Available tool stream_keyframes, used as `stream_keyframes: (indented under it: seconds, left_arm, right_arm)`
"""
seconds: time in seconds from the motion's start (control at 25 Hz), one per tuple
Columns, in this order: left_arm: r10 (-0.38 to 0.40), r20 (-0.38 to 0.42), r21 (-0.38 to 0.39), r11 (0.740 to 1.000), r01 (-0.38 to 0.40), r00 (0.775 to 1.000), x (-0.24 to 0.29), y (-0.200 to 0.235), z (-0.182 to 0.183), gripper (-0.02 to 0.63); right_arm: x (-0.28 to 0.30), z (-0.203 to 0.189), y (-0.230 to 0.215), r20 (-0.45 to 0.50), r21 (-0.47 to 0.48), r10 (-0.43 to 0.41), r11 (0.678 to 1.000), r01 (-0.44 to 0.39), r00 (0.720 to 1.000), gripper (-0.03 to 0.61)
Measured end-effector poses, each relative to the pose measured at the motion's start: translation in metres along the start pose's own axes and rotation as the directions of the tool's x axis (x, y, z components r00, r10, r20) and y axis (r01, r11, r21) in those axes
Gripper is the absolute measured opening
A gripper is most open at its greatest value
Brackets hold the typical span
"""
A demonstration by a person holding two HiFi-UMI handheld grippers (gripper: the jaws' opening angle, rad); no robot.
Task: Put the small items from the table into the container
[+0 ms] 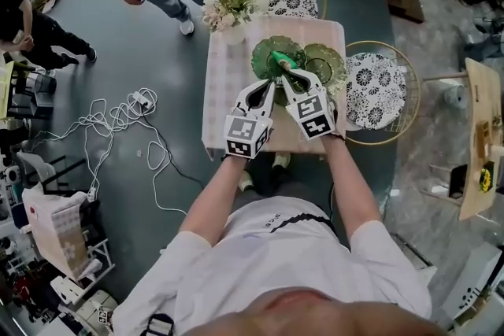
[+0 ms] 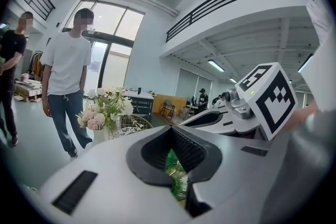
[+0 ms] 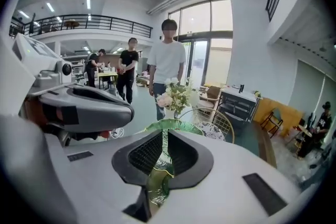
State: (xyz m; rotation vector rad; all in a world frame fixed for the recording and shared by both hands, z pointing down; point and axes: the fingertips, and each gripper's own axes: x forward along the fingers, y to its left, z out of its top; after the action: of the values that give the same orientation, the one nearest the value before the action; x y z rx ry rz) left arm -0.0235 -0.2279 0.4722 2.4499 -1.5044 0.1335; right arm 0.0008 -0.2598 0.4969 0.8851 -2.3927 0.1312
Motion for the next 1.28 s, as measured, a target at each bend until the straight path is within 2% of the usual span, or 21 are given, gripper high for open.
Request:
stream_keyframes:
  seconds: [0.4, 0.72, 0.84, 1.12, 1.28]
  left_arm:
    - [-0.042, 0.027, 0.007, 0.999, 0.041, 0.999, -0.044, -0.010, 0.004, 0.006]
    - [-0.067, 0.049, 0.021, 0.998, 0.066, 0.997, -0.086, -0.014, 0.000, 0.006]
    - [-0.084, 0.051, 0.007, 0.996, 0.084, 0.995, -0.103, -0.016, -0.002, 0.006]
    - [-0.115, 0.015, 0.041, 0.993, 0.114, 0.993, -0.131, -0.022, -0.016, 0.006]
    - [-0.116, 0.027, 0.032, 0.993, 0.115, 0.993, -0.145, -0.021, -0.020, 0.006]
  right_arm:
    - [-0.037, 0.009, 0.042, 0.082, 0.118, -0.062, 0.992, 0.052, 0.995, 0.028]
    - [-0.063, -0.005, 0.088, 0.131, 0.226, -0.113, 0.971, 0.082, 0.985, 0.015]
    - [-0.072, -0.008, 0.105, 0.134, 0.252, -0.122, 0.964, 0.086, 0.983, 0.015]
    - [-0.085, -0.006, 0.141, 0.160, 0.286, -0.154, 0.953, 0.103, 0.975, 0.015]
    - [-0.091, -0.013, 0.156, 0.165, 0.313, -0.165, 0.944, 0.107, 0.972, 0.015]
